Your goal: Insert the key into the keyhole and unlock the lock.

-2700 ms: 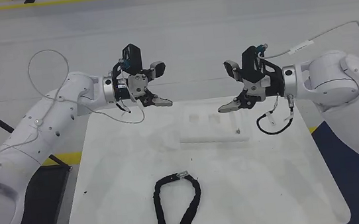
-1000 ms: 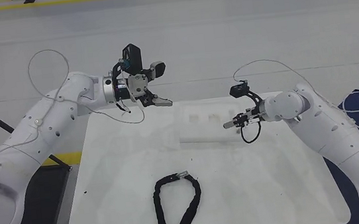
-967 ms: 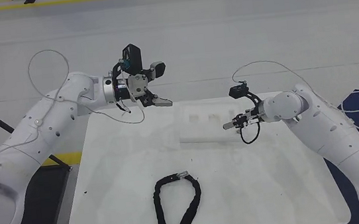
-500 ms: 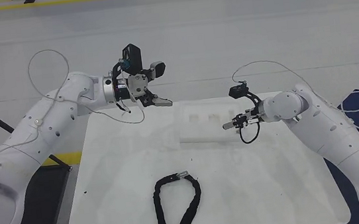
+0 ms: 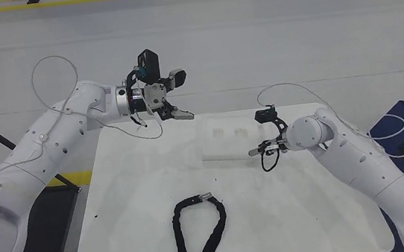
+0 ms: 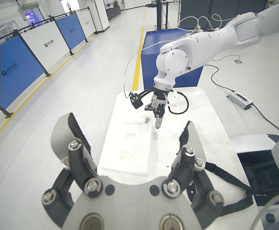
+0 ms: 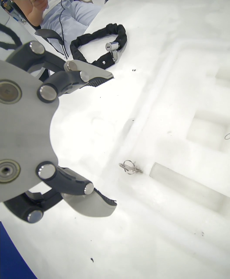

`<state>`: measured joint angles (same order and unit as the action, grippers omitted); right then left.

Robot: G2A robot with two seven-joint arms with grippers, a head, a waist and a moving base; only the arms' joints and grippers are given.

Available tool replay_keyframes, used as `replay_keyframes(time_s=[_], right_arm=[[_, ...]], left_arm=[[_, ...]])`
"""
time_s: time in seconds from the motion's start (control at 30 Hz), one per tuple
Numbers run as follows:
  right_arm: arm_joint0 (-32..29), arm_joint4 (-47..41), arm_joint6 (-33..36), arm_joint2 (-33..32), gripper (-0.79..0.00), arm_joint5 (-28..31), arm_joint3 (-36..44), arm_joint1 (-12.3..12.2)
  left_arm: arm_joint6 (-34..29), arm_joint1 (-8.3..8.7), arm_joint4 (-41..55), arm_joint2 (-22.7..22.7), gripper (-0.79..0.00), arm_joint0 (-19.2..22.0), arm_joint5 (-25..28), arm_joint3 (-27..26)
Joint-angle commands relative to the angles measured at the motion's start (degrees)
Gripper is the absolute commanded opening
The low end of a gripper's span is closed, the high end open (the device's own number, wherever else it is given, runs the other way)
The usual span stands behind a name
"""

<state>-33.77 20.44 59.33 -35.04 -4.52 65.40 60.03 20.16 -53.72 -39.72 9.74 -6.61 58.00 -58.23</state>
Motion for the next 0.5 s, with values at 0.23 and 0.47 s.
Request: replay_keyframes(time_s=[0.23,0.47], right_arm=[[0.15,2.9,-3.17,1.19,-0.382,-1.86,-2.84,1.74],[0.6,3.89,-5.19,2.0,-0.443,-3.97,-6.05,3.47]], left_arm=[[0.0,0.0,0.0,0.0,0.0,0.0,0.0,0.0],[0.0,0.0,0.0,0.0,0.0,0.0,0.0,0.0]])
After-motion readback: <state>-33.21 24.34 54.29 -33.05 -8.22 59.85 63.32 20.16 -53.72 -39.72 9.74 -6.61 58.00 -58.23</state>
